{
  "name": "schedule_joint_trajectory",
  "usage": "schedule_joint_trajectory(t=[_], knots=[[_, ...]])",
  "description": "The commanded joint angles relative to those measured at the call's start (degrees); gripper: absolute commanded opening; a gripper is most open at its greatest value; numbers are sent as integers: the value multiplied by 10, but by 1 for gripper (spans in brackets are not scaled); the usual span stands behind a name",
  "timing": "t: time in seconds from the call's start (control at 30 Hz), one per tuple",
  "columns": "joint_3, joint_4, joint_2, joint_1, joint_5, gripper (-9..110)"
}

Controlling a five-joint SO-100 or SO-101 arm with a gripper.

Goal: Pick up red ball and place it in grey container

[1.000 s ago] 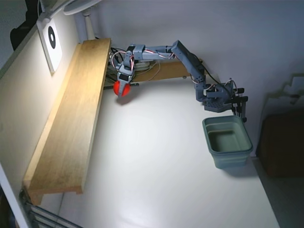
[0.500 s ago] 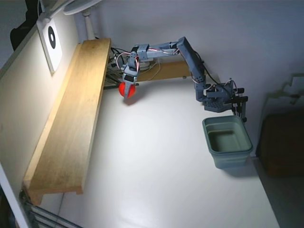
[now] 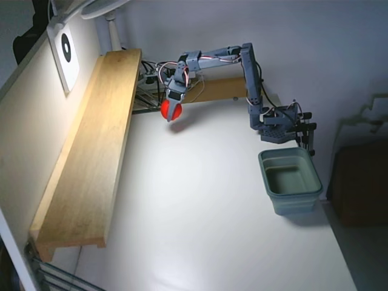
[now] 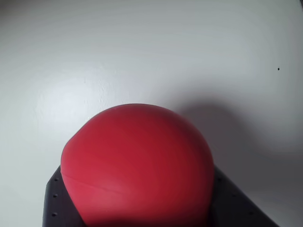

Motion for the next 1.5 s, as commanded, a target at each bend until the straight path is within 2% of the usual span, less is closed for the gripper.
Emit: schedule_joint_trajectory(t=[0.0,0.5,0.97,1.47], knots=[[29,-5,71,13,1,23],[175,17,240,13,1,23],[270,84,402,13,1,23],[275,92,415,13,1,23]])
